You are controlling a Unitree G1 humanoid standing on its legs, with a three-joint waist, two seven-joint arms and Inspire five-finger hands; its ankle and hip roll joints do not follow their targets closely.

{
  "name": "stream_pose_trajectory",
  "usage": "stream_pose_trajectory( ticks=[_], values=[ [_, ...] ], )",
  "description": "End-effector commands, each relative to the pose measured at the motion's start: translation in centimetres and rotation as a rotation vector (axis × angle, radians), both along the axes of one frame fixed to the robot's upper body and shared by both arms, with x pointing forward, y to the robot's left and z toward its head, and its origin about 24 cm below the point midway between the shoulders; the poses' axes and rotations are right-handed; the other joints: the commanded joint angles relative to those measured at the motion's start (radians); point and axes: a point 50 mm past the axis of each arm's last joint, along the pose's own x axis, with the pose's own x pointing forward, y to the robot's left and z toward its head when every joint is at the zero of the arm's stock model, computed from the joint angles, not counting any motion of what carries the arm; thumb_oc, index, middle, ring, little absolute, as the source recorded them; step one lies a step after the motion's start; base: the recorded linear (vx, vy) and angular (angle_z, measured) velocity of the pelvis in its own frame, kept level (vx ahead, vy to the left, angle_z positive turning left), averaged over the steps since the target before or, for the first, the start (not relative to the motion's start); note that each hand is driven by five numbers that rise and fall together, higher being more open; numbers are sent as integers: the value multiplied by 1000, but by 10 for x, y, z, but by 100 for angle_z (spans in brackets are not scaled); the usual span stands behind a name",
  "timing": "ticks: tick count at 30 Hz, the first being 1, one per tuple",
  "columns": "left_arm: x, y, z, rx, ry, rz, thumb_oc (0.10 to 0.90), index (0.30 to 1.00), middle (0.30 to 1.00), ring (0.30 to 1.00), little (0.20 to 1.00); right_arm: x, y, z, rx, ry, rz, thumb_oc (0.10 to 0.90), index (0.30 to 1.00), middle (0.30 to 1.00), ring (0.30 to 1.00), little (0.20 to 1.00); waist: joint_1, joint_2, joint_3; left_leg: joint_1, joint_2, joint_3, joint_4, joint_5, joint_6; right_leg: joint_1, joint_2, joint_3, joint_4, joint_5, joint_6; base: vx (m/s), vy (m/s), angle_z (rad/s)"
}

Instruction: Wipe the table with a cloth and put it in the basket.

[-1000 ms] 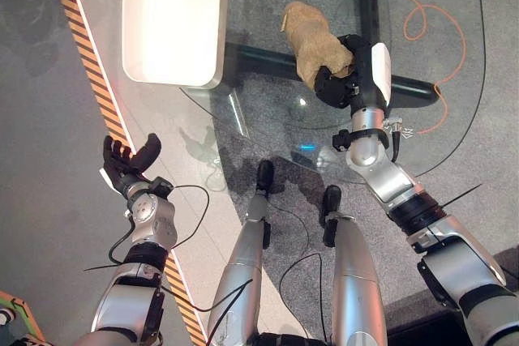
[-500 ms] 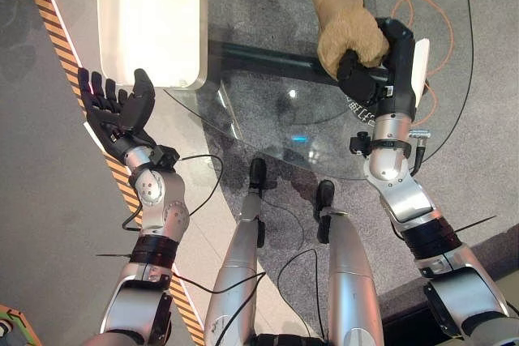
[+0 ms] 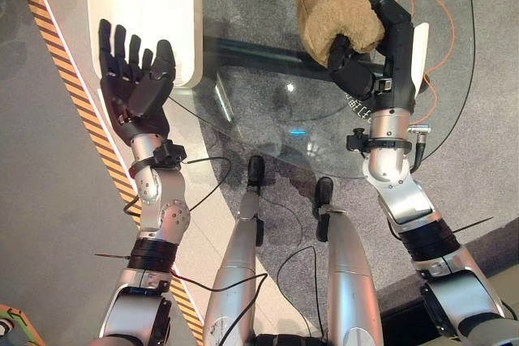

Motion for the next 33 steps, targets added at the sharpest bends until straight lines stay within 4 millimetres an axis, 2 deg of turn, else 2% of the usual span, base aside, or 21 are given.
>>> stream_pose_trajectory(
  ticks=[1, 5, 15, 25, 33],
  values=[
    [-9, 1, 54, 36, -265, -90, 800, 900, 900, 900, 900, -54, 22, 76, 34, -493, 215, 100, 300, 300, 300, 200, -4, -40, -27, 29, -25, 43, 144, -186, 48, 78, -22, 18, -246, 171, 73, 0, 0, 0],
    [-4, -11, 61, 14, -285, -220, 800, 900, 900, 900, 900, -57, 27, 81, 4, -507, 262, 100, 300, 300, 300, 200, -12, -41, -27, 22, -23, 48, 143, -179, 46, 72, -22, 23, -255, 183, 75, 0, 0, 0],
    [7, -30, 64, -65, -261, -426, 800, 900, 900, 900, 900, -60, 40, 87, -35, -485, 395, 100, 300, 300, 300, 200, -25, -46, -27, 41, -20, 56, 129, -185, 42, 90, -22, 29, -274, 183, 82, -3, 4, -3],
    [18, -46, 72, -155, -267, -566, 800, 900, 900, 900, 900, -62, 57, 94, -89, -459, 510, 100, 300, 300, 300, 200, -34, -54, -27, 41, -17, 59, 118, -179, 38, 91, -21, 33, -287, 187, 85, -3, 0, 0],
    [24, -61, 80, -136, -260, -644, 800, 900, 900, 900, 900, -62, 72, 96, -151, -415, 600, 100, 300, 300, 300, 200, -39, -60, -27, 38, -17, 61, 105, -169, 35, 90, -20, 36, -305, 199, 87, 0, 0, 0]
  ],
)
